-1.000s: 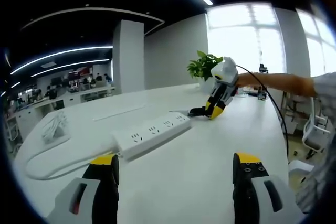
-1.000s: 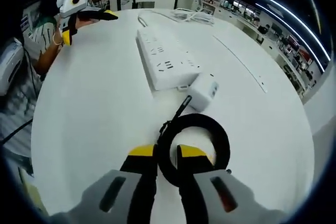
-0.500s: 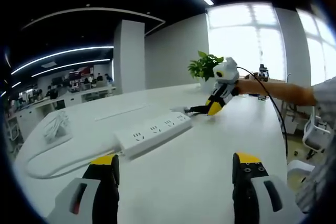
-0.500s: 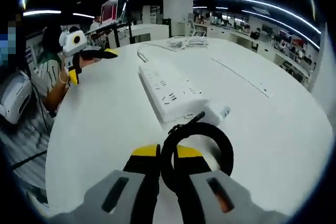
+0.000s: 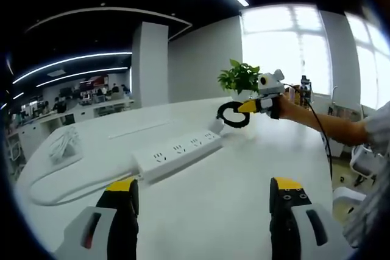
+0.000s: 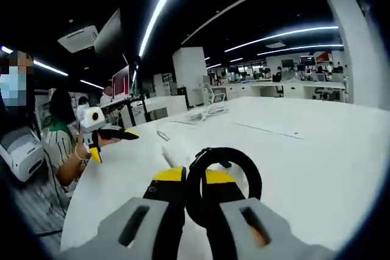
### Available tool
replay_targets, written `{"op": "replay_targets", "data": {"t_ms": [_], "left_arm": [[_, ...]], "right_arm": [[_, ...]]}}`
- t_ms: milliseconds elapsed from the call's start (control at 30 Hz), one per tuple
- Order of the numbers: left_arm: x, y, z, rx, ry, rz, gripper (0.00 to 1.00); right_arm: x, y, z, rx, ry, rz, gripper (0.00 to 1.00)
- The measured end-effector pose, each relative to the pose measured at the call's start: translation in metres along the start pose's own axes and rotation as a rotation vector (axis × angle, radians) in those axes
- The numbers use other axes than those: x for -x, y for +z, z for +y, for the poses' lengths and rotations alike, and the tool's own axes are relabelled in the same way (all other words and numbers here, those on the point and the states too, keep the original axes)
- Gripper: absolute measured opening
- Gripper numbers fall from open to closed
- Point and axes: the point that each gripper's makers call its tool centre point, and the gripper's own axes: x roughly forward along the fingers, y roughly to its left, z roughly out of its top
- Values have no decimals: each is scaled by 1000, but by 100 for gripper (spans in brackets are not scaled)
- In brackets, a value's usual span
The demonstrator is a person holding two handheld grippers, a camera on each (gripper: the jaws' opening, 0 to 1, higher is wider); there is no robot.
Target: Straighten the power strip on the desk, plug the charger into it
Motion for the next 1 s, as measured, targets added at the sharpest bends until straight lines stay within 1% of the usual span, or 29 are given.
{"op": "replay_targets", "data": {"t_ms": [167,233,267,300,367,400,467,533,600,667,700,733,867,933,1000], "left_arm": [[0,1,-1,1,-4,-4,90],[0,0,0,2,-6,-2,90],[0,0,-1,3,-9,-2,90],[-1,0,-1,7,-14,-4,90],[-1,1,-1,13,-21,-13,90],[-1,2,-1,17,-23,-22,90],[-1,4,-1,19,-27,-36,90],[-2,5,0,5,-20,-44,90],[-2,4,1,-15,-7,-39,90],[-3,3,1,-26,-4,-36,91],[-3,3,2,-27,-1,-38,92],[-2,3,2,-24,0,-42,92],[-2,7,0,-22,-5,-68,93],[-2,11,-3,-19,-21,-92,97],[0,17,-4,-5,-30,-128,99]], "right_arm": [[-1,10,-3,-6,-68,-63,8],[0,14,-5,-14,-116,-96,8],[0,16,-6,-20,-128,-109,8],[1,19,-7,-26,-150,-134,8],[1,22,-6,-19,-172,-146,8],[1,25,-6,-24,-191,-162,8],[2,29,-4,-28,-204,-181,8],[2,33,-3,-33,-209,-199,8],[3,35,-2,-37,-213,-211,8],[0,37,3,-38,-208,-211,8],[-1,36,7,-32,-189,-197,8],[-2,36,8,-35,-194,-201,8],[-3,40,13,-57,-185,-225,8],[-6,42,19,-57,-182,-235,8],[-9,45,21,-58,-189,-243,8]]}}
